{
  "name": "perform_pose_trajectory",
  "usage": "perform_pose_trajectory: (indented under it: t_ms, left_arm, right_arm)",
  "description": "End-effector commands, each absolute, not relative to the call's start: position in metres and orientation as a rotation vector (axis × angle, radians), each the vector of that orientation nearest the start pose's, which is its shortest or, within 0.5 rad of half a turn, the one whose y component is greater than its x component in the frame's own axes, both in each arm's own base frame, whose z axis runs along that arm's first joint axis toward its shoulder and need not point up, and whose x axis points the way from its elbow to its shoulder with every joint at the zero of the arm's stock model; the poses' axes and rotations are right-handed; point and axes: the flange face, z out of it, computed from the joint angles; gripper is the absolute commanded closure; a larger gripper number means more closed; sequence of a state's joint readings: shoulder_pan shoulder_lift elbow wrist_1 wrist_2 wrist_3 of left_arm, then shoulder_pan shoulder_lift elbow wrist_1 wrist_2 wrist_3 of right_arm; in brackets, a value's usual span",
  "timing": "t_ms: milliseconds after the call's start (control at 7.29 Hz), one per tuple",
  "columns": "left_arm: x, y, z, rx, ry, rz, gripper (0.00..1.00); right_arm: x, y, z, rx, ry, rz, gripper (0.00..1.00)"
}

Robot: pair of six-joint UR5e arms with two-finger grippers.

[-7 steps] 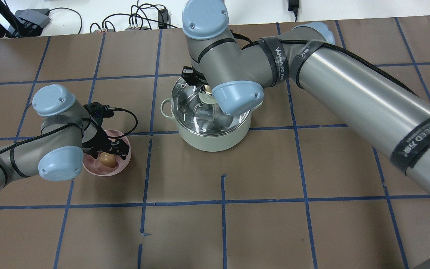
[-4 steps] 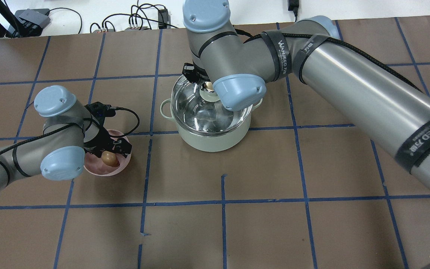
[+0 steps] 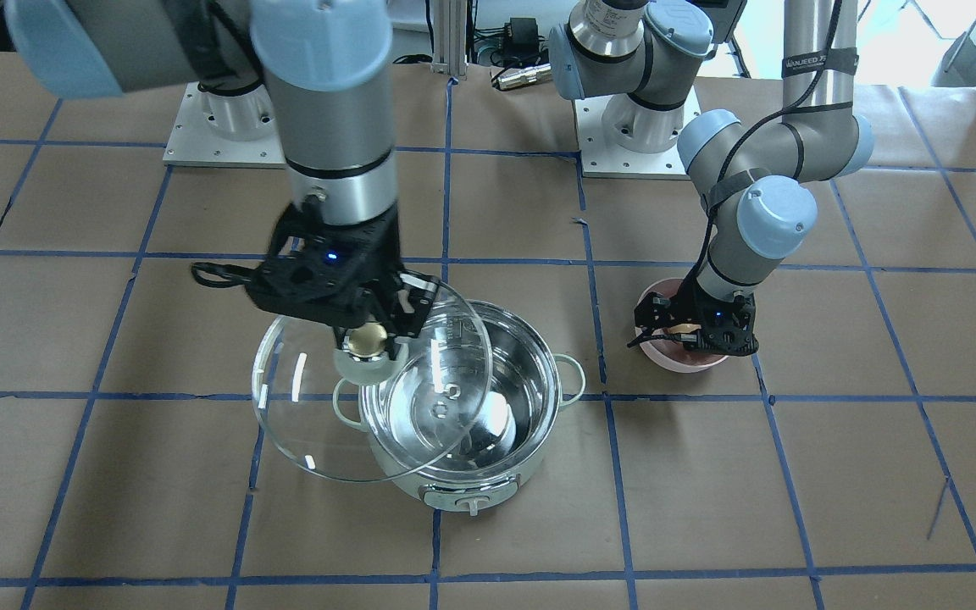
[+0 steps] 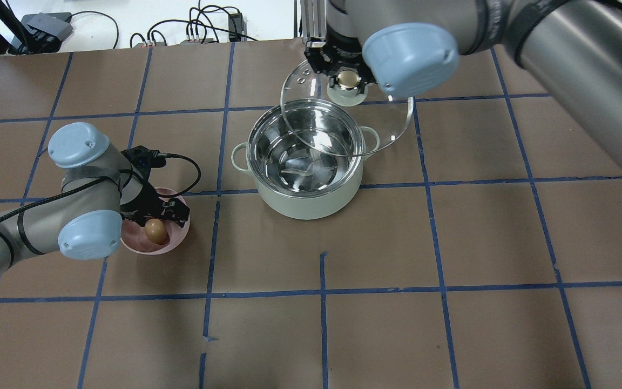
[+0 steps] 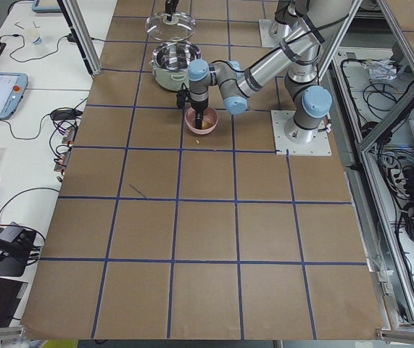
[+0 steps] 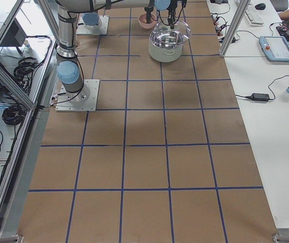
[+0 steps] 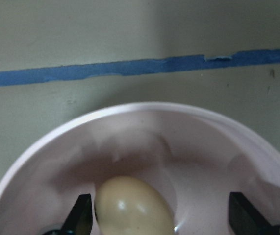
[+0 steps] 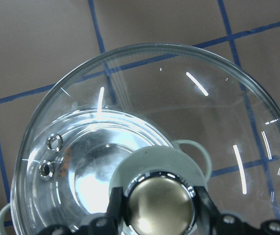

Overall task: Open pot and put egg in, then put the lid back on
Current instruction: 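Lift the glass lid off the pot and move it farther from the robot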

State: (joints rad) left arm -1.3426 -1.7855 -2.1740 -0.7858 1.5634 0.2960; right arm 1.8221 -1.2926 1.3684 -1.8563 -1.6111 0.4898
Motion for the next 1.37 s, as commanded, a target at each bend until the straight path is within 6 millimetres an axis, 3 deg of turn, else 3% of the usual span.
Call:
perform_pose_trajectory:
  t_ms: [0, 274, 411, 823, 1234]
  left_arm:
    - [-0.027, -0.473, 0.188, 0.106, 3.154, 0.047, 0.03]
    - [-0.028, -0.473, 0.188, 0.106, 3.154, 0.051, 0.03]
    - [-0.028, -0.473, 0.188, 0.106, 3.154, 0.051, 0.09]
    - [-0.028, -0.471, 0.184, 0.106, 3.154, 0.067, 0.07]
    - [-0.028, -0.47, 0.183, 0.106, 3.155, 0.074, 0.07]
  right_arm:
    - [0.185, -0.574, 0.502, 0.418, 3.035, -0.292, 0.52]
    - [0.17, -0.573, 0.501, 0.356, 3.059, -0.292, 0.52]
    - [0.165, -0.573, 0.503, 0.364, 3.061, -0.299, 0.51]
    - [0.164, -0.571, 0.507, 0.368, 3.057, -0.31, 0.5]
    - [0.148, -0.574, 0.508, 0.382, 3.06, -0.312, 0.5]
